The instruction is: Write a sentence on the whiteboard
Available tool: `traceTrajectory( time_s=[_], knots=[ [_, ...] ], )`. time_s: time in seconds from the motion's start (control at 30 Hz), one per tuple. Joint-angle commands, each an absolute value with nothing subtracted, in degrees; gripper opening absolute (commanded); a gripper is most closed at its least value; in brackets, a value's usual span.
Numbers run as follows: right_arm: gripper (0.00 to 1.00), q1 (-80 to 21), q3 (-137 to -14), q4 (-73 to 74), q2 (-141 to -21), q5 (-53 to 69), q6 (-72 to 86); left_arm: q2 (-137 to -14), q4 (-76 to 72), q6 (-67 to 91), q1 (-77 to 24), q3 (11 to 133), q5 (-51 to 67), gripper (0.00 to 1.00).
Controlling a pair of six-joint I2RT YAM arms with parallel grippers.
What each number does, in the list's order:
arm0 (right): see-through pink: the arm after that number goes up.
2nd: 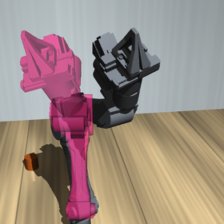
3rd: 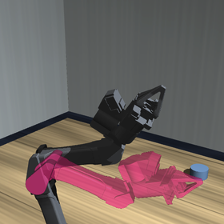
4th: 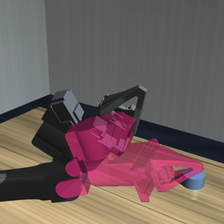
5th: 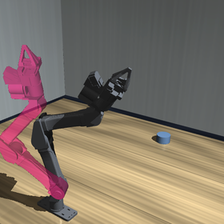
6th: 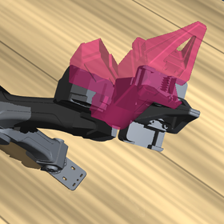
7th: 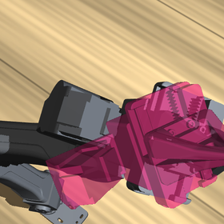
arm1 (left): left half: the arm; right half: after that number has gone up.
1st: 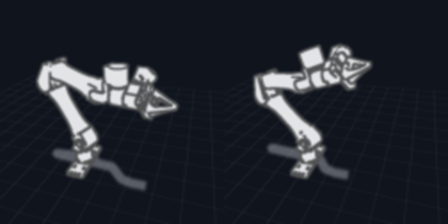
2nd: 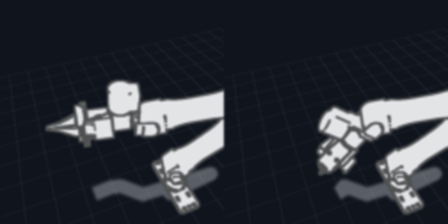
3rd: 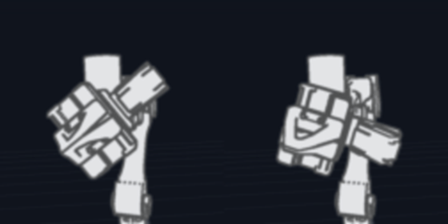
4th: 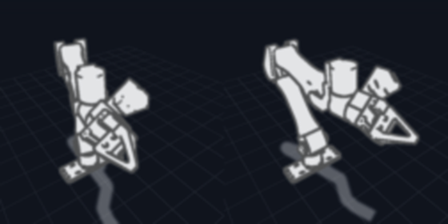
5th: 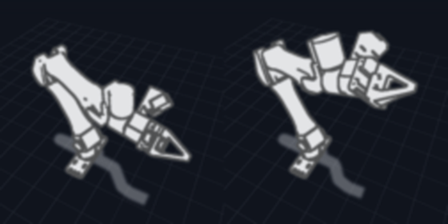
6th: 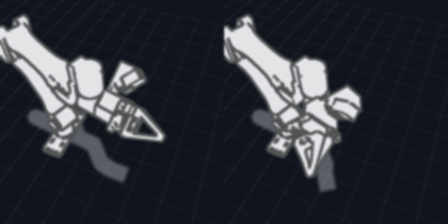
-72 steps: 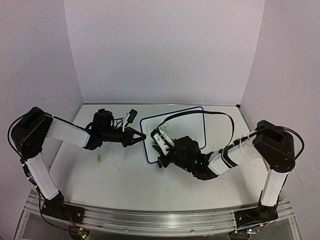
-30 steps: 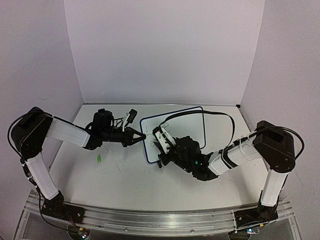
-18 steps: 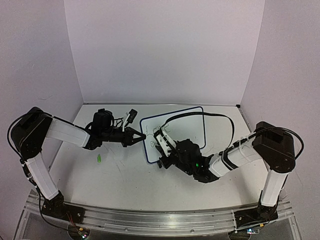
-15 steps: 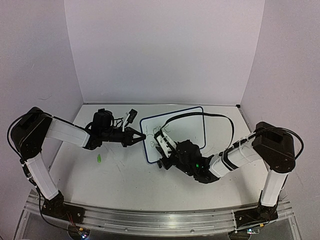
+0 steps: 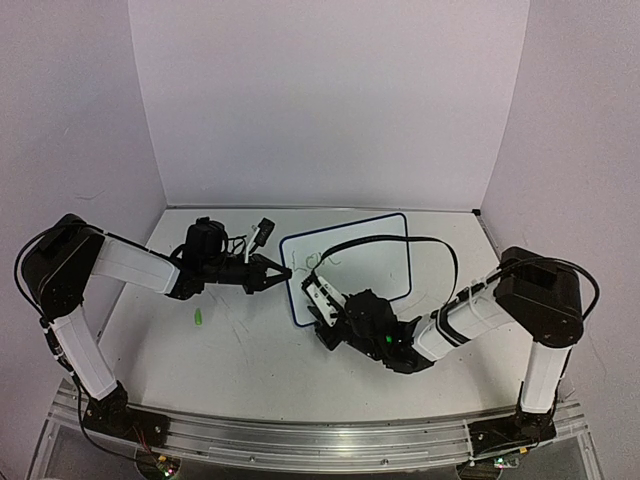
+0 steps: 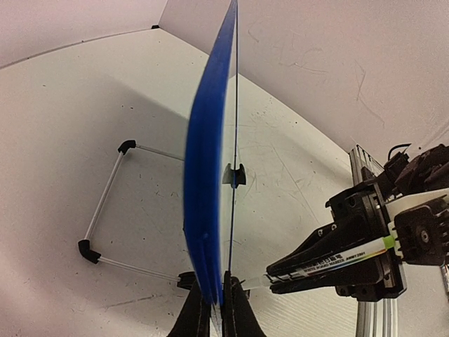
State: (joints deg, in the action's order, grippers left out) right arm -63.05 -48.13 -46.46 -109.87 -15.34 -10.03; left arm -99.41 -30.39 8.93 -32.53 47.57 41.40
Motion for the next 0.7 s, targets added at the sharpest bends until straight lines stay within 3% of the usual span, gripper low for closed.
traceTrajectory(
  time_s=[0.0,0.33,0.67],
  knots=[
    [0.0,-63.47,-51.22,-47.21,-111.32,-15.58,-9.19,-98.26,-29.88,4.57,-32.01,48.64,38.02,0.0],
    [0.0,-63.47,-55.02,-47.55,-112.02,-15.12,-10.77,-98.34,-29.77,4.66,-32.02,48.54,37.97,0.0],
    [0.0,-62.99,-46.64,-48.7,-102.88,-17.19,-12.58,-98.41,-29.8,4.52,-32.04,48.58,38.0,0.0]
  ],
)
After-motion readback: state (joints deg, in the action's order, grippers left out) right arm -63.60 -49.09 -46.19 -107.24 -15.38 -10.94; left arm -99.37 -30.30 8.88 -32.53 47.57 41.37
